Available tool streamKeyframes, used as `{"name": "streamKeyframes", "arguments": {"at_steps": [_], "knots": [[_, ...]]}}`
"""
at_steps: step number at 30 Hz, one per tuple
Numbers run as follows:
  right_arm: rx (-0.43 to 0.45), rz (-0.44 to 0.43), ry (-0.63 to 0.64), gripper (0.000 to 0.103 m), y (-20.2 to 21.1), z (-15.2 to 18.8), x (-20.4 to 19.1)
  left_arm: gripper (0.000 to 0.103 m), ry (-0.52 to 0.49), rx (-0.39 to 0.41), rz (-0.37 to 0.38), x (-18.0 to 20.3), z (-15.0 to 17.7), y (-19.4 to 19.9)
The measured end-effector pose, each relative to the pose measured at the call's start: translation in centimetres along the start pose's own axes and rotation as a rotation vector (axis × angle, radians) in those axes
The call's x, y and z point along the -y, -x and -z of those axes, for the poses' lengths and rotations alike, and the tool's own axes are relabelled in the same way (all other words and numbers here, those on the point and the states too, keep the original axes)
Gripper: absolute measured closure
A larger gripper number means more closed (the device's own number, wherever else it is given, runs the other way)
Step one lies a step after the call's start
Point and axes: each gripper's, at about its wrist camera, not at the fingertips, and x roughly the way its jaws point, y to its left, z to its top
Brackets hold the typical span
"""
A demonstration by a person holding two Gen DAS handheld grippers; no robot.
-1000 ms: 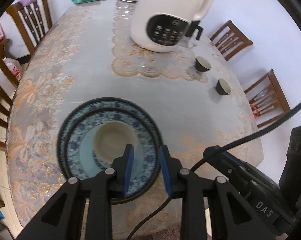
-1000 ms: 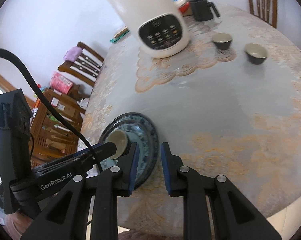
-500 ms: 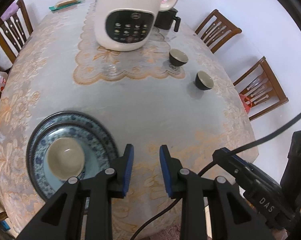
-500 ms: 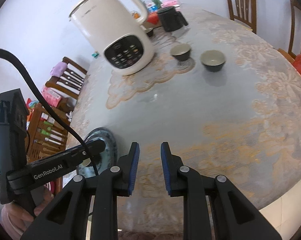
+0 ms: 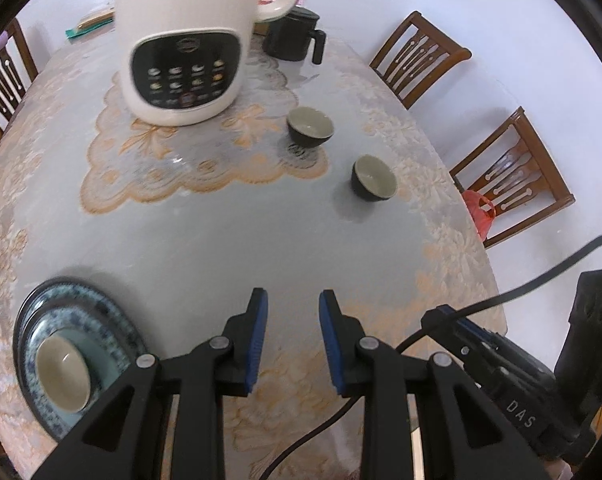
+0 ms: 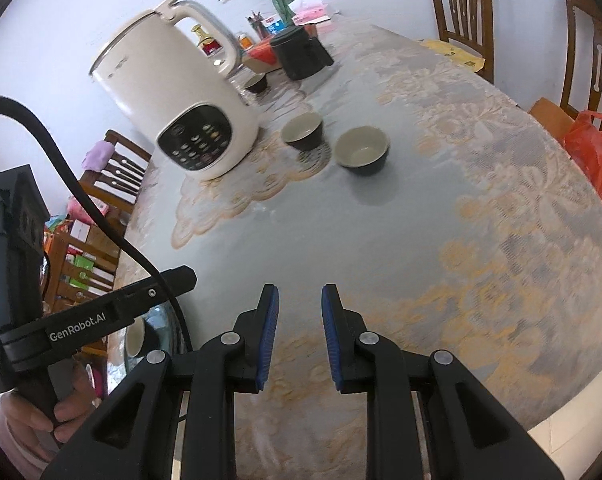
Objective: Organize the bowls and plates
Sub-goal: 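Withdraw both tools from the stack toward the remaining bowls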
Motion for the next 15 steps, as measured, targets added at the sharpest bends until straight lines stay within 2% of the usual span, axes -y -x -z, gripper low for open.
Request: {"name": "streamKeyframes", "arguments": {"at_steps": [15], "knots": [[-0.025, -0.001, 0.01, 0.08, -2.5, -5.5, 5.5, 0.076, 0.033, -0.009, 0.006, 3.3, -4.9, -5.4]]}}
